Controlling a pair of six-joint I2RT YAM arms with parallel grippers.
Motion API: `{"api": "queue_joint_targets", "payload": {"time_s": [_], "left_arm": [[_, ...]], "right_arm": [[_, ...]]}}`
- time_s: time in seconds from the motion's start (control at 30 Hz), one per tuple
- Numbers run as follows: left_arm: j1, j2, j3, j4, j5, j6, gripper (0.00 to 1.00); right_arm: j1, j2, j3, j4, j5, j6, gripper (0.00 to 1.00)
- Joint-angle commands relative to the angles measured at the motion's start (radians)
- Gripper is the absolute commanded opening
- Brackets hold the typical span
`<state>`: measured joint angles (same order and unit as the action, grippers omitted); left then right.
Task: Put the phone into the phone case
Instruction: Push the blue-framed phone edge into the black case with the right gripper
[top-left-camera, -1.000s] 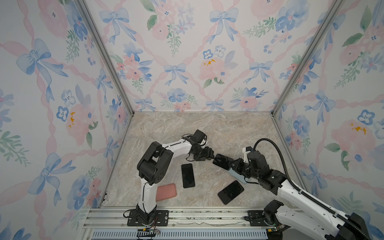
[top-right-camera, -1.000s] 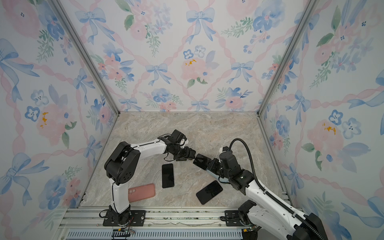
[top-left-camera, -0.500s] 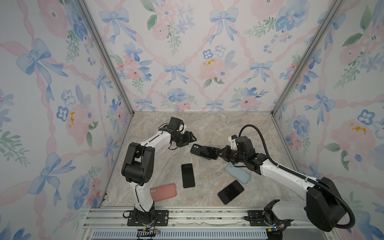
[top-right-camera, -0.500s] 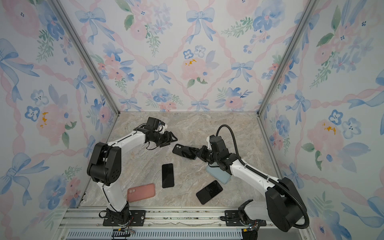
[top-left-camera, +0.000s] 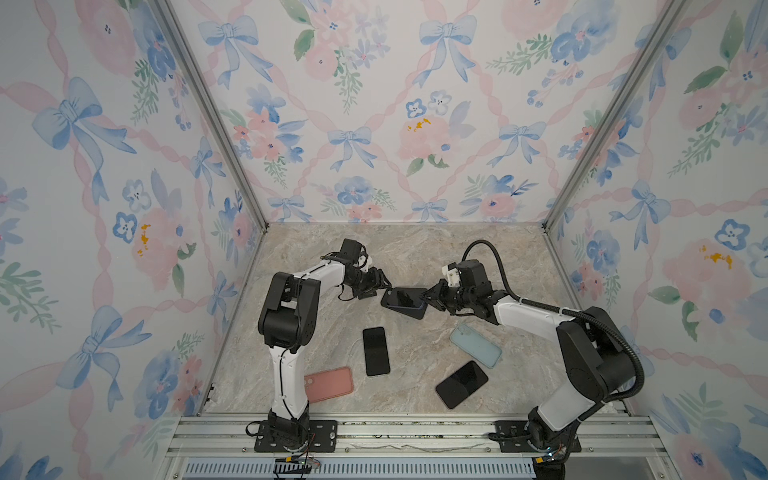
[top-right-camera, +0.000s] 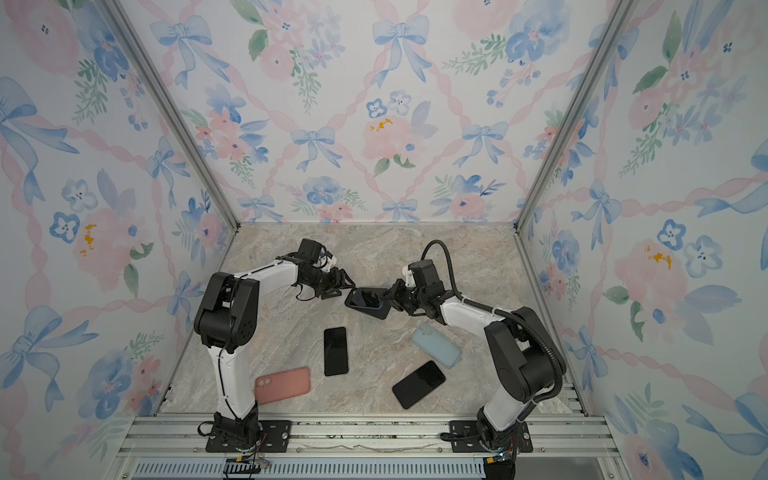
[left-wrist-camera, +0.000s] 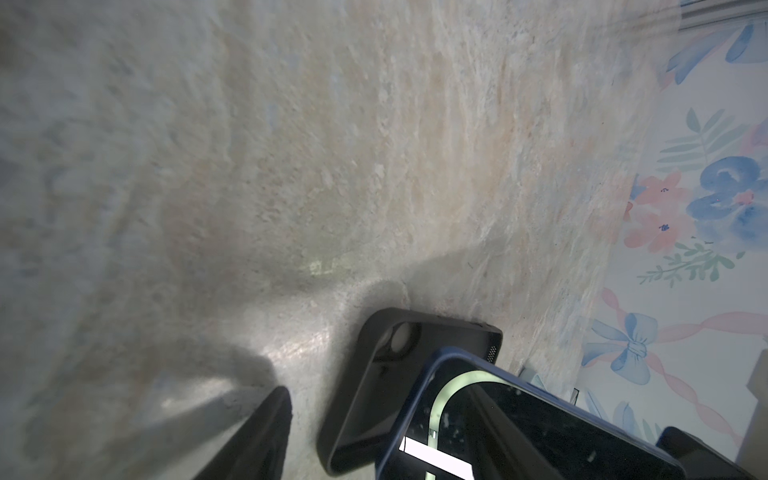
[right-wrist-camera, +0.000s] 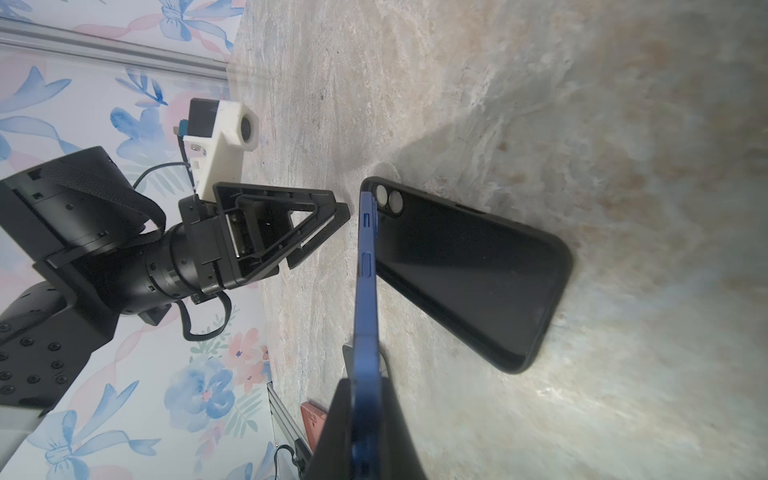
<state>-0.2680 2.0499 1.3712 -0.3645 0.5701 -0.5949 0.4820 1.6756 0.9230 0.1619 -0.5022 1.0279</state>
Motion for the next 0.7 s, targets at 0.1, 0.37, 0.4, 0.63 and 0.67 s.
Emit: {"api": "queue_joint_targets", "payload": {"time_s": [0.1,0.37,0.4,0.63,0.67], "left_arm": [[-0.015,0.027,0.022,-0.018,0.018,0.013,0.65],[-0.034,0.039,0.017,-0.018,0.019,0.005,0.64],[-0.036,0.039,0.016,-0.019,0.018,0.006,0.64],[-0.048,0.035,0.009,-0.019,0.013,0.002,0.63],[-0.05,0.035,0.008,-0.019,0.013,0.003,0.63]], "right_arm": [[-0.025,0.043,0.028,0.069,-0.05,0.011,0.0],[-0.031,0.074,0.036,0.043,-0.057,-0.003,0.0],[-0.032,0.077,0.036,0.037,-0.058,-0.003,0.0],[-0.03,0.113,0.024,0.058,-0.074,0.018,0.0],[-0.031,0.121,0.024,0.07,-0.079,0.024,0.0]]}}
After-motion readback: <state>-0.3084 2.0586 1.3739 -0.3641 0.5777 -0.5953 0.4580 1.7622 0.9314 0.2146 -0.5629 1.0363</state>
